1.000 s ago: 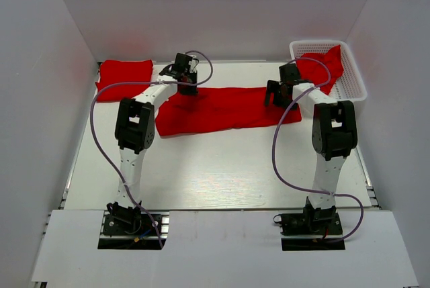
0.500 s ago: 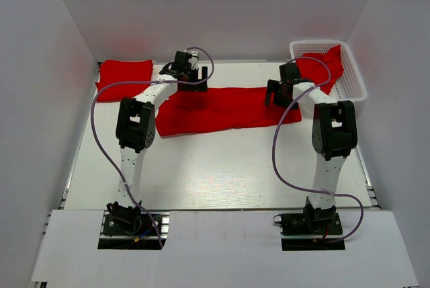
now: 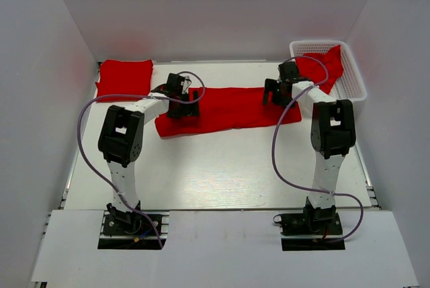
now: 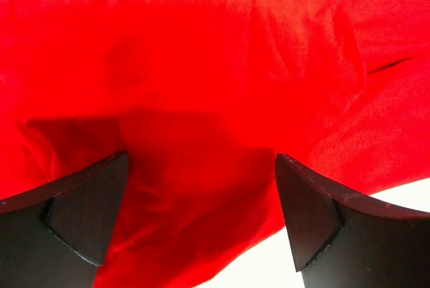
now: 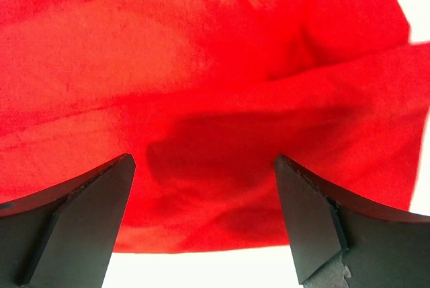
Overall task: Fold and stack the t-shirts
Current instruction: Rotate the tshirt 90 degrees
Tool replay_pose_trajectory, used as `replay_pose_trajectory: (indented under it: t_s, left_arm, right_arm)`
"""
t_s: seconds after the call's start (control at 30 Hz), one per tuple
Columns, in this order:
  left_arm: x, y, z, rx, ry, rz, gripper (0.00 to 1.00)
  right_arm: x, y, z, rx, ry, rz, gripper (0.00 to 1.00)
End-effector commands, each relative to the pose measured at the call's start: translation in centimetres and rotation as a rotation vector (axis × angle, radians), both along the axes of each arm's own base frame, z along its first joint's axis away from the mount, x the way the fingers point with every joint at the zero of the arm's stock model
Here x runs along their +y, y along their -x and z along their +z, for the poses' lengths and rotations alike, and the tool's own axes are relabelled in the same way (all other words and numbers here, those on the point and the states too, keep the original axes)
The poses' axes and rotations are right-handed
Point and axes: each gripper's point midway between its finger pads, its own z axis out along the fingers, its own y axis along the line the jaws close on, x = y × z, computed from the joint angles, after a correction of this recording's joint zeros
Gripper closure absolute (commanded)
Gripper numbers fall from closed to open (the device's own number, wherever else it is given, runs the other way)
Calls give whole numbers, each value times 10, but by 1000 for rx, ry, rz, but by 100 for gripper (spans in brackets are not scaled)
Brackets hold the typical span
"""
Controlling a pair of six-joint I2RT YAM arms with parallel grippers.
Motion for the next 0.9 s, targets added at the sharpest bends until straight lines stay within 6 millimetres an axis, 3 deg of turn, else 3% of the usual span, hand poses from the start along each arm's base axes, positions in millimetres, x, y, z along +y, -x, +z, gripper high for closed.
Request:
replay_pose_trajectory:
  t_s: [0.0,0.13,0.23,0.3,0.33,0.37,0.4,0.43,0.47,0.5,0.53,0.57,0.6,0.67,0.7,0.73,0.87]
  left_arm:
    - [5,2,18,-37,19,74,0]
    - [19,14,-10,41,-52,124,0]
    - [40,16,-28,111,-121,204,0]
    - [45,8,-30,112,-128,231,0]
    - [38,4,-39,112,-101,217,0]
    - [30,-8,-35,87,-68,206,0]
    - [28,-17,-37,83,-51,191,0]
    - [15,-37,-26,47,-7,163,0]
    - [10,-43,-47,76,-7,145,0]
    - [-4,-68,-33,37,39,114,0]
    - [-17,-75,-37,32,61,75,0]
    - [-26,-84,-41,30,86,48,0]
    - [-46,-99,-49,26,134,-6,0]
    - [-69,-111,-56,31,190,-57,0]
    - [-82,-116,-56,31,248,-100,0]
    - [-94,-134,-61,-19,295,-121,0]
    - [-136,-142,-67,-68,484,-178,0]
  right_arm:
    - [11,-11,-1,-13,-38,23,10]
    - [7,-3,-16,23,-36,9,10]
    - [5,18,-32,79,-40,-11,10]
    - [1,47,-40,130,-45,-35,10]
    - [1,70,-46,169,-58,-70,10]
    - [11,71,-32,123,-126,-56,10]
    - [8,116,-60,225,-132,-73,10]
    - [13,123,-47,198,-159,-63,10]
    - [19,128,-36,168,-197,-58,10]
    - [25,168,-49,235,-202,-30,10]
    - [29,179,-49,246,-210,-17,10]
    - [38,188,-33,216,-254,24,10]
    - [48,224,-46,286,-266,80,10]
    - [65,257,-47,333,-306,164,10]
    - [77,267,-33,319,-357,223,10]
    - [92,292,-34,348,-349,321,10]
    - [128,350,-20,439,-399,593,10]
